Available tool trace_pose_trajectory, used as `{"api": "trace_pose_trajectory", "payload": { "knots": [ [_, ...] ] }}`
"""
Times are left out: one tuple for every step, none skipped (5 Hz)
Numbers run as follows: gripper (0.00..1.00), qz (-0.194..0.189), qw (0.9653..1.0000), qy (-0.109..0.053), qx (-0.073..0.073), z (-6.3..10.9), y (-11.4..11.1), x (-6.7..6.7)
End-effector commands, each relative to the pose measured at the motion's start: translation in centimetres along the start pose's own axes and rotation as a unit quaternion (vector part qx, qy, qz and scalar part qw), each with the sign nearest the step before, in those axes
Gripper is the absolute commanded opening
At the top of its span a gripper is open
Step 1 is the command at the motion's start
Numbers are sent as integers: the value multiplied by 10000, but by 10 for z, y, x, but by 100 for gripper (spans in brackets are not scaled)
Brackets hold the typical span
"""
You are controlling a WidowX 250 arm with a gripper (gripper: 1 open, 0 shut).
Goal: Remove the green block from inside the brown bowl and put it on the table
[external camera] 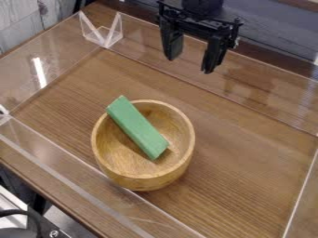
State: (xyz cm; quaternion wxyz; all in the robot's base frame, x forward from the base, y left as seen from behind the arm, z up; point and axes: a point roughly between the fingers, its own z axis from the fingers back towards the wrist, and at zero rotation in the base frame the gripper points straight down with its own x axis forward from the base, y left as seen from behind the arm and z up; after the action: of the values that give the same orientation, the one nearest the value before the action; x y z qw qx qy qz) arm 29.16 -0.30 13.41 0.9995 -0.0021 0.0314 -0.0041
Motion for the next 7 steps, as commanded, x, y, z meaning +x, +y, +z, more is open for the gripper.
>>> {"api": "trace_pose_trajectory", "payload": {
  "knots": [
    [100,1049,9944,29,-121,-1,9,-10],
    [100,2275,9734,64,-258,-8,20,-34],
    [100,3463,9373,-52,-387,-12,33,-50],
    [100,4493,8917,-197,-510,-22,43,-60],
    [100,4991,8640,-303,-592,-32,48,-65],
    [100,5225,8496,-350,-630,-44,48,-66],
    [100,5314,8437,-372,-663,-51,47,-65]
  ]
}}
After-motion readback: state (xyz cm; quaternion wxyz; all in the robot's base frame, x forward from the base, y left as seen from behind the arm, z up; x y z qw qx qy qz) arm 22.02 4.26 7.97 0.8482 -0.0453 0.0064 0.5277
